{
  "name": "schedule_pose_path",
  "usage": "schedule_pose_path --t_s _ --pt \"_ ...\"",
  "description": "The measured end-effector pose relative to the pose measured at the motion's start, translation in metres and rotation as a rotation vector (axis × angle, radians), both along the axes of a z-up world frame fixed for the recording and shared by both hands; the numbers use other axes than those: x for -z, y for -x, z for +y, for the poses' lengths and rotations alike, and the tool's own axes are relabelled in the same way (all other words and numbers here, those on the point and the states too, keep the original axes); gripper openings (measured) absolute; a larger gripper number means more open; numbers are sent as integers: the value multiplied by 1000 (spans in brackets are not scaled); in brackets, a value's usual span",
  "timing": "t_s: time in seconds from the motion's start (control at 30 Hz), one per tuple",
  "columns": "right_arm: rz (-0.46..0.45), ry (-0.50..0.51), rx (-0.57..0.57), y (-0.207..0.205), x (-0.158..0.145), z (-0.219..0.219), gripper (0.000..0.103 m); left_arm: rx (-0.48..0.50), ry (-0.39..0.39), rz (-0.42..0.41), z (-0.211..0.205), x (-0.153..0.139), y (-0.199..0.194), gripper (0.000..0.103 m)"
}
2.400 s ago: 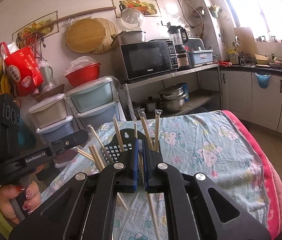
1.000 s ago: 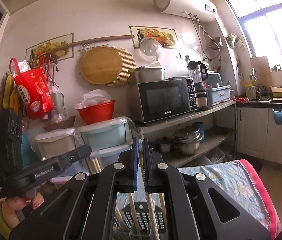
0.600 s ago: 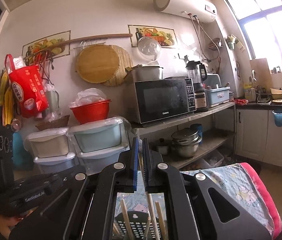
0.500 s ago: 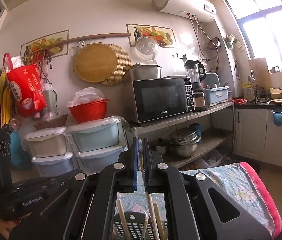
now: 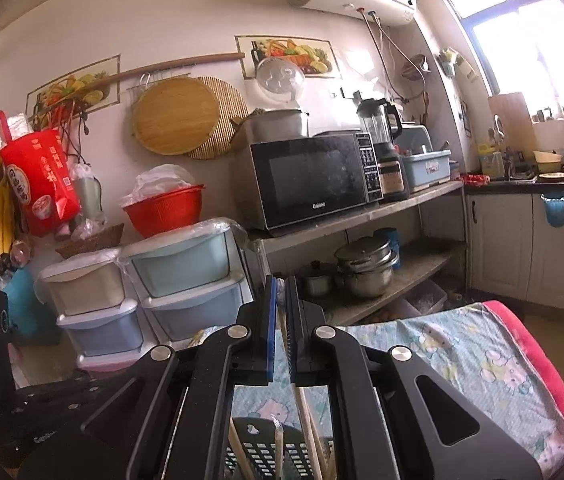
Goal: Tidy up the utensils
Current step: 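Open the right tool over the caddy while the left tool also opens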
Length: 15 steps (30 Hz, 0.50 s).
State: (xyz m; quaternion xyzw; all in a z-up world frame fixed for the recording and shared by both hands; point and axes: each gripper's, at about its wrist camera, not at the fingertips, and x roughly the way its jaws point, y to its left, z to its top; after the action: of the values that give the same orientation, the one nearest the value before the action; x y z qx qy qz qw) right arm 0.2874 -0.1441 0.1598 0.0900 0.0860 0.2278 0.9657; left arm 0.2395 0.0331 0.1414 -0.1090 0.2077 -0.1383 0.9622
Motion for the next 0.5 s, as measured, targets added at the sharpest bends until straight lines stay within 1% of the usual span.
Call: schedule_pose_path --t_s 0.2,0.3,0.33,0.37,0.4,0.43,0.5 --pt "43 -6 4 -4 14 1 5 -5 1 19 0 8 2 0" --pt "66 -11 6 -3 20 -1 8 -9 -1 26 1 11 3 0" --pt "69 -13 7 -3 20 -2 12 -9 1 30 2 12 3 0" --pt "79 -17 10 -2 22 -3 20 -13 1 32 2 13 4 0" --pt "88 -21 10 -2 24 -5 23 -13 2 33 3 13 4 0" --pt "99 -24 8 -2 25 -7 26 -13 2 33 3 14 5 0" --pt "107 -16 12 1 28 -9 26 -15 2 34 4 14 7 0"
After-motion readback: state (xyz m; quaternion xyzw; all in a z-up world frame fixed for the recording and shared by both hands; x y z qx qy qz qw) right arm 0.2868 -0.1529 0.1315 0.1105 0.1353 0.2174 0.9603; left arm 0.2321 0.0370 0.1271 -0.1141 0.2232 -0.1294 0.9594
